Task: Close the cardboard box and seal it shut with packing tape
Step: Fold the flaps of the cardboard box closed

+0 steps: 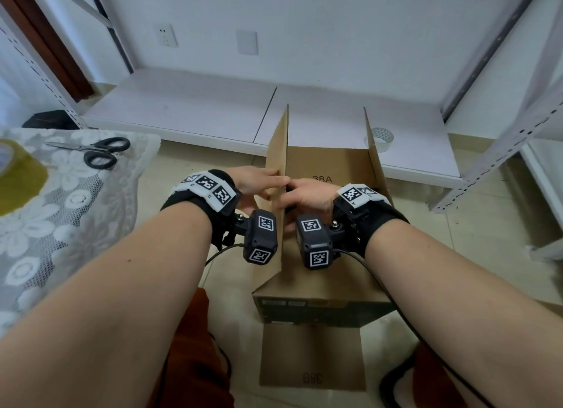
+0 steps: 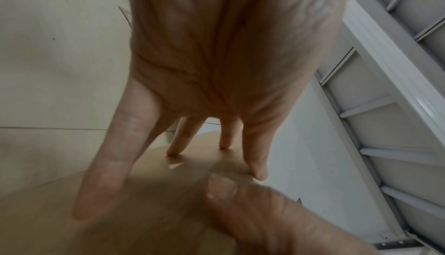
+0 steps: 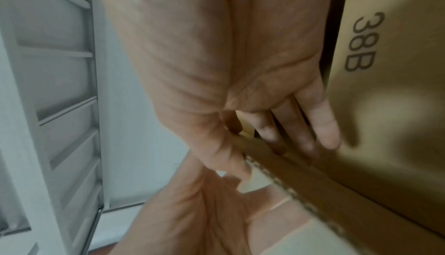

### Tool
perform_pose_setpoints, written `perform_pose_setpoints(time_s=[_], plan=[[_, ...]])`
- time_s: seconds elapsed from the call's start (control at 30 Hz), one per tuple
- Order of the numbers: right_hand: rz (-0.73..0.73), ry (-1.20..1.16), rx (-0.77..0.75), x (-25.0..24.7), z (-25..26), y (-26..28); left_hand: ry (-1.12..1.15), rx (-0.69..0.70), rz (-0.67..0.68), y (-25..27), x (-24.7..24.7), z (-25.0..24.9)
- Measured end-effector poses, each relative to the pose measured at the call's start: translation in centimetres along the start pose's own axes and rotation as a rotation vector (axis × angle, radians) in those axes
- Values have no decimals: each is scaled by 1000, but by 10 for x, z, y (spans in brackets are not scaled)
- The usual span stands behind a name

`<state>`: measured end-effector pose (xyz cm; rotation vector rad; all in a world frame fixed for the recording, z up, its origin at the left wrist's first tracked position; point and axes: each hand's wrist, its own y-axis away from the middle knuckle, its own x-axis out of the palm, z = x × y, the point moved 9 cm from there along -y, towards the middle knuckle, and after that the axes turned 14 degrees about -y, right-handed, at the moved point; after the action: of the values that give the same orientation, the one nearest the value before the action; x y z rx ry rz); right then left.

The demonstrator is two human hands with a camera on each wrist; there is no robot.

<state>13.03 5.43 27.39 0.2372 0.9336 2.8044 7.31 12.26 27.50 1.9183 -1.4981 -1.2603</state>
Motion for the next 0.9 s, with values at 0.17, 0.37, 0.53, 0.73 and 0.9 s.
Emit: perform_pose_setpoints(time_s=[0.17, 0.37, 0.53, 0.73, 0.9], plan=[[-57, 5, -2, -16, -3, 6, -51, 26, -31, 10, 12, -6], [-93, 10, 11, -34, -16, 3, -163, -7, -45, 6, 22, -3], [-87, 76, 54, -39, -21, 6, -266, -31, -54, 9, 27, -4], [-130, 104, 146, -46, -37, 5, -404, -36, -51, 8, 36, -8], [-219, 222, 122, -59, -45, -4, -625, 6, -73, 3, 42, -14]])
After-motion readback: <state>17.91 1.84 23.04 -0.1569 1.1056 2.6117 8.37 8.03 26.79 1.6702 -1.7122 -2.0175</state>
